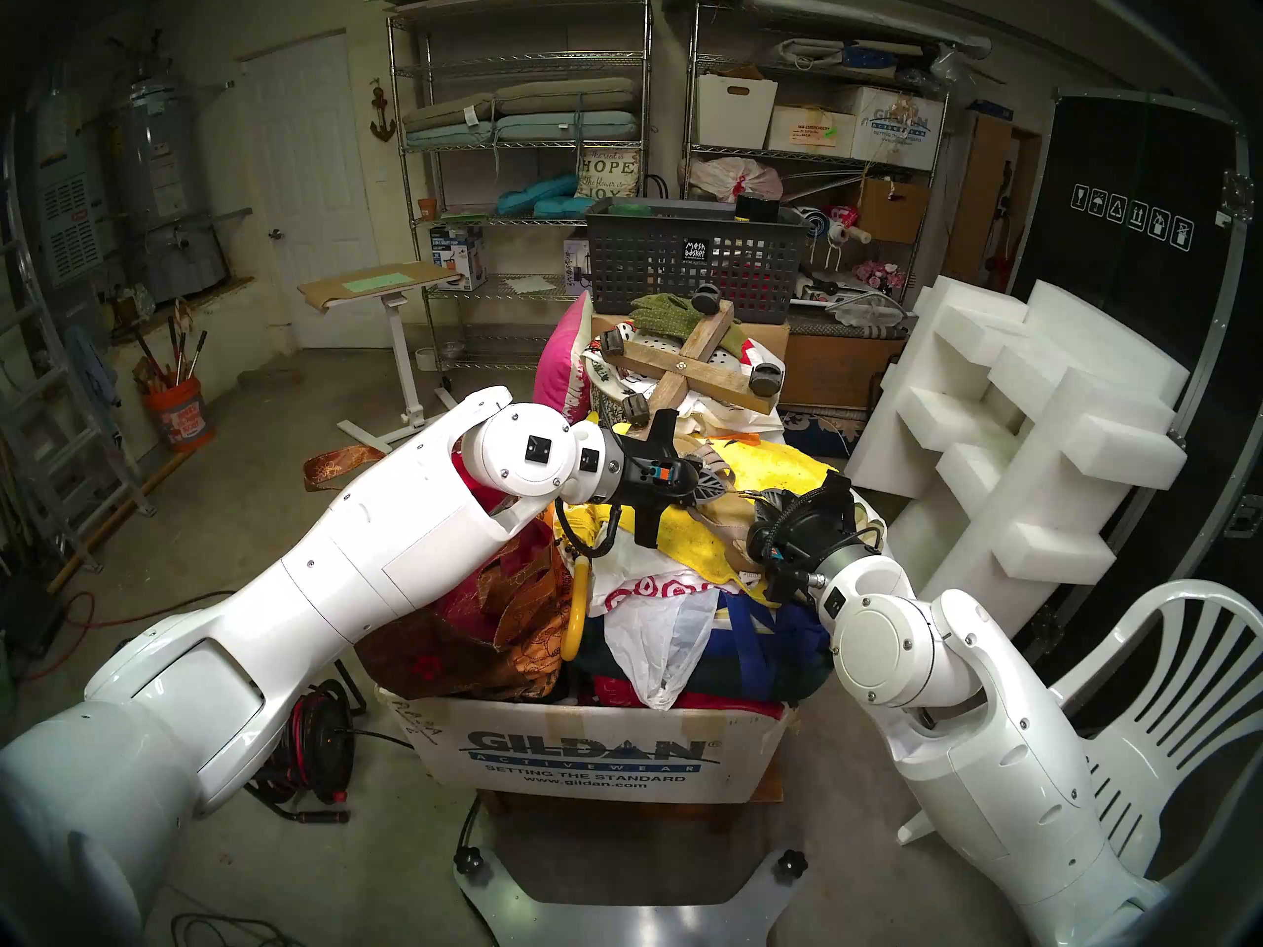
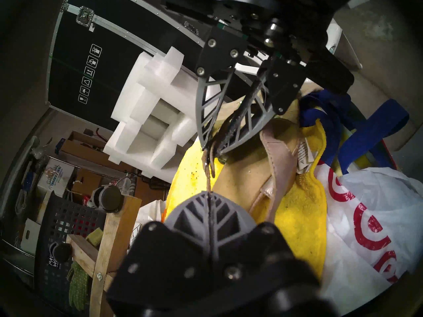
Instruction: Unbuckle a shoe
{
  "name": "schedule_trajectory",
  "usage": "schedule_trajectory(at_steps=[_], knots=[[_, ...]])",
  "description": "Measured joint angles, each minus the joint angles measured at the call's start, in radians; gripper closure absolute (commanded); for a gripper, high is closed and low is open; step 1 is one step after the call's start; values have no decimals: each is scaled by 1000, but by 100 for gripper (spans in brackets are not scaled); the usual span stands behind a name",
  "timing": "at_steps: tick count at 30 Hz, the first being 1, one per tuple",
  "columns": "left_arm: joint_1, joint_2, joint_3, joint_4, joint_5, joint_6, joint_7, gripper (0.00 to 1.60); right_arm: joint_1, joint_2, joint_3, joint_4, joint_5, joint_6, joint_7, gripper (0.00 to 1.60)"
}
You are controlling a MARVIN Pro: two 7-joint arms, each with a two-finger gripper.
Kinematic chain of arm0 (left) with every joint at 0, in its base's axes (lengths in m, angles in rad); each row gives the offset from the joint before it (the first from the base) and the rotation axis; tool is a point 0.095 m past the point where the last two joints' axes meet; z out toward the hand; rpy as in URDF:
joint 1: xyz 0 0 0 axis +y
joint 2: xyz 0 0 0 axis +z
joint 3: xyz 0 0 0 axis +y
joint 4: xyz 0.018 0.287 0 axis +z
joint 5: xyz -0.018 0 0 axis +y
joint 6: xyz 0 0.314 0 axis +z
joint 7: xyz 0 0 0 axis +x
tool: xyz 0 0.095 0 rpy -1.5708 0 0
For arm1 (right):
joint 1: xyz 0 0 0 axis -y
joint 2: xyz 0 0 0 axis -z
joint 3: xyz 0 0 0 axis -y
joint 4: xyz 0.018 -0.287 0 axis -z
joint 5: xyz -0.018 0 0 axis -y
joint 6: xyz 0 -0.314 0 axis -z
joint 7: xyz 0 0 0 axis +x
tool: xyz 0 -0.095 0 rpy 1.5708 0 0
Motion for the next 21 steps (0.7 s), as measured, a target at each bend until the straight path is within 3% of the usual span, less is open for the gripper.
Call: schedule_trajectory(at_steps=[2, 3, 14, 15, 16, 20, 21], knots=[[0, 0, 0, 0, 0, 0, 0, 160, 0, 0, 0, 0, 0, 0, 0, 98], [2, 5, 0, -5, 0, 3, 1, 160, -4, -1, 4, -1, 0, 3, 2, 88], [3, 5, 1, -6, -1, 4, 2, 160, -2, 14, 7, -5, 7, -16, 22, 82], [3, 5, 2, -5, -1, 4, 2, 160, 1, 19, 7, -7, 10, -23, 32, 55], [3, 5, 2, -4, -1, 5, 2, 160, 2, 21, 7, -7, 11, -27, 37, 50], [3, 4, 2, -4, -2, 5, 2, 160, 9, 26, 6, -10, 14, -35, 53, 48], [3, 4, 2, -4, -2, 5, 2, 160, 11, 27, 5, -10, 14, -37, 57, 57]])
